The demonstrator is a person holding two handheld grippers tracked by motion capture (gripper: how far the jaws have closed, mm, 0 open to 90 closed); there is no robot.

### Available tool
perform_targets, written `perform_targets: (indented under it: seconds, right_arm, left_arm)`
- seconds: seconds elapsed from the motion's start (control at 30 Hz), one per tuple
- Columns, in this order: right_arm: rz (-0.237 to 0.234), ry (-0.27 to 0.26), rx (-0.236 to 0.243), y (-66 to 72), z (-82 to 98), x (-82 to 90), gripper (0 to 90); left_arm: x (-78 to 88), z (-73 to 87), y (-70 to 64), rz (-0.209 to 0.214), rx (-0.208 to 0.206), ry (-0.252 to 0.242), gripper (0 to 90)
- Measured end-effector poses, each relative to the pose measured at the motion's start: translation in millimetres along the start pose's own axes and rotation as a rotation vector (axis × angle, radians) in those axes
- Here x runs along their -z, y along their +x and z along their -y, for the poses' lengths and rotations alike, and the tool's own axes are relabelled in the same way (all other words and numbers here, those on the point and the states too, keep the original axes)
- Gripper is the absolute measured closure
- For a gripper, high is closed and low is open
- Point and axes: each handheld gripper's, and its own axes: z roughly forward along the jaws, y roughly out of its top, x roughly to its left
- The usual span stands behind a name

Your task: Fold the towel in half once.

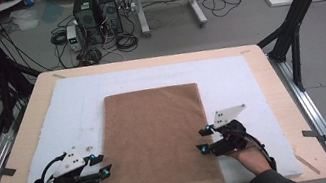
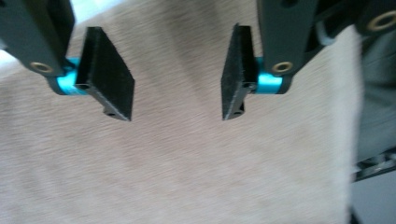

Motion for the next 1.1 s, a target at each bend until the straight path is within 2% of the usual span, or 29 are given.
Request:
perform_targets:
  seconds: [0.13, 0.23, 0.4, 0.43, 0.7, 0.83, 1.0, 1.1]
  right_arm:
    - [0.054, -0.004, -0.010, -17.3, -8.4, -3.6, 37.8]
    - [0.069, -0.011, -0.039, -27.3, -13.3, -4.7, 35.0]
    - [0.102, -0.019, -0.045, -36.1, -20.2, -5.2, 34.1]
    - [0.095, -0.026, -0.050, -37.8, -20.4, -5.8, 34.1]
    - [0.083, -0.014, -0.035, -38.5, -21.8, -10.5, 34.4]
    - [0.070, -0.029, -0.055, -38.2, -25.7, -10.5, 33.4]
    - [0.071, -0.031, -0.036, -36.8, -34.5, -11.0, 33.1]
    - [0.075, -0.030, -0.038, -39.0, -36.2, -12.4, 33.0]
  left_arm:
    - [-8.3, -10.5, 13.7, -0.022, 0.015, -0.002, 45.9]
    - [-18.1, -15.7, 24.4, -0.030, 0.036, -0.003, 42.5]
    - [-29.5, -23.0, 30.0, -0.042, 0.028, -0.010, 42.6]
    - [-30.4, -23.5, 31.0, -0.043, 0.029, -0.011, 42.6]
    - [-29.3, -27.0, 35.3, -0.044, 0.022, -0.013, 41.3]
    - [-29.0, -30.3, 38.3, -0.044, 0.022, -0.010, 41.1]
    - [-30.1, -30.3, 44.0, -0.044, 0.047, -0.012, 41.1]
    - [-31.5, -30.5, 45.2, -0.048, 0.041, -0.011, 41.1]
